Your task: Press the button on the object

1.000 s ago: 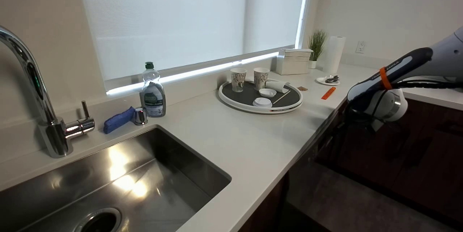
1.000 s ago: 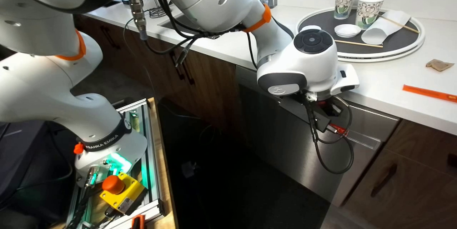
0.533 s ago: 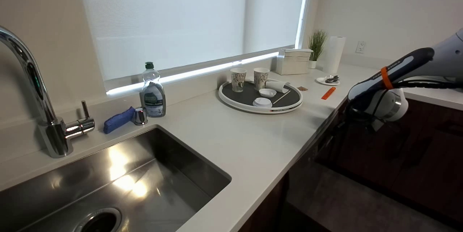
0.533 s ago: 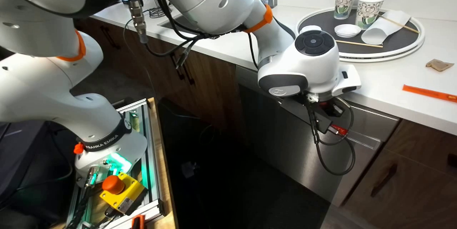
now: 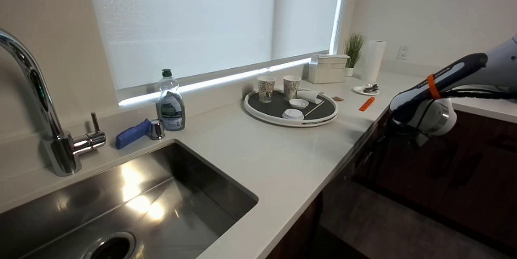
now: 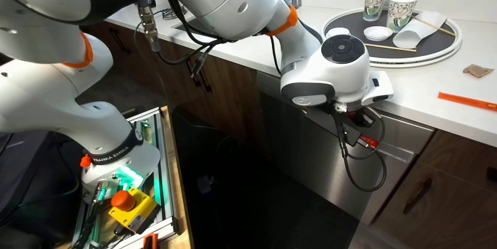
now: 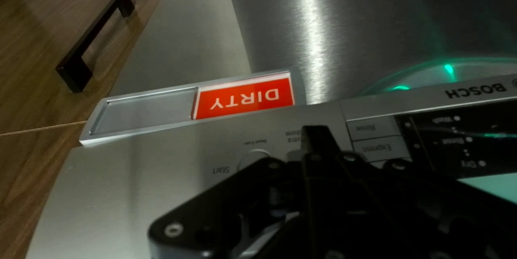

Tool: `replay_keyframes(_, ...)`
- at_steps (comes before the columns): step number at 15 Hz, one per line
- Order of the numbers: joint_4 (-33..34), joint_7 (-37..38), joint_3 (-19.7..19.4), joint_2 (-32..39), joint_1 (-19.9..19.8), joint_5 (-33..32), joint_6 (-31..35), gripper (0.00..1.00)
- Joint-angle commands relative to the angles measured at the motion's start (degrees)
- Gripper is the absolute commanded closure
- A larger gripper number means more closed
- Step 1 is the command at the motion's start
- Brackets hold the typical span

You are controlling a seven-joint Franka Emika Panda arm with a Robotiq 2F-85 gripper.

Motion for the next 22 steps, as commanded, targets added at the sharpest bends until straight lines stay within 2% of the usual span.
replay_keyframes(1,0.71,-1.57,2.2,1.71,-1.94,-0.29,1.6,1.0)
replay_keyframes(22,0.86,-1.9,5.95,2.76,-5.2,0.53,0.39,1.0)
